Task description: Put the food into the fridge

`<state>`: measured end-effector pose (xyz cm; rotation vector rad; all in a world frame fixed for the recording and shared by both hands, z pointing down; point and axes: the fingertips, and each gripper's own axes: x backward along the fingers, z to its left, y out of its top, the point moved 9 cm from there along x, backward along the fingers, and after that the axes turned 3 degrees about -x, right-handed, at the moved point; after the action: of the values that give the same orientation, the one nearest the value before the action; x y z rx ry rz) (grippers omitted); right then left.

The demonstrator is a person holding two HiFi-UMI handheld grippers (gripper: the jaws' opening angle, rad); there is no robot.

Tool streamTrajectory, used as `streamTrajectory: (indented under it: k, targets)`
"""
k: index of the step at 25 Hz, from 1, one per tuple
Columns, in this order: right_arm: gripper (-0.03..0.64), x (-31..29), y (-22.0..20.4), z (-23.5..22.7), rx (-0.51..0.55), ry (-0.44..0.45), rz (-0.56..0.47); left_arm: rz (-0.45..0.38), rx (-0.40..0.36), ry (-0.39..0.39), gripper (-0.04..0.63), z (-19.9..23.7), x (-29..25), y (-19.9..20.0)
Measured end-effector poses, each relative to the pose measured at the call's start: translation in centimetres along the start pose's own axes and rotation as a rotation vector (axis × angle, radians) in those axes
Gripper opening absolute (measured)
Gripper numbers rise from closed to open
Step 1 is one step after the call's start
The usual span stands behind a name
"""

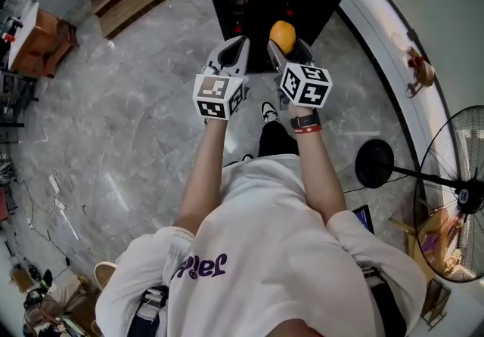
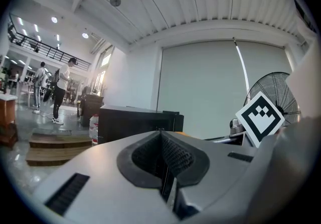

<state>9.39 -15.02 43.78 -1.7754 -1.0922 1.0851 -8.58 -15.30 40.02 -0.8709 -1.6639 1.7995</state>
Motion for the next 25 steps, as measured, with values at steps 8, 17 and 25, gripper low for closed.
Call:
streamTrajectory:
  k: [8, 17, 25]
  targets:
    - [0.321, -3.4, -0.8, -1.1, -0.019, 0.011, 0.030, 0.011, 0.014, -0.010, 0.018, 1.7, -2.7, -0.4]
    - [0.321, -5.7, -2.3, -3.3, 0.025, -0.023, 0.031, 0.013, 0.011, -0.012, 0.018, 2.5, -4.1, -2.0]
    - [0.321, -8.3, -4.5, -5.6, 0.032, -0.031, 0.063, 0.014, 0.024, -0.009, 0.018, 2.7, -5.7, -3.7]
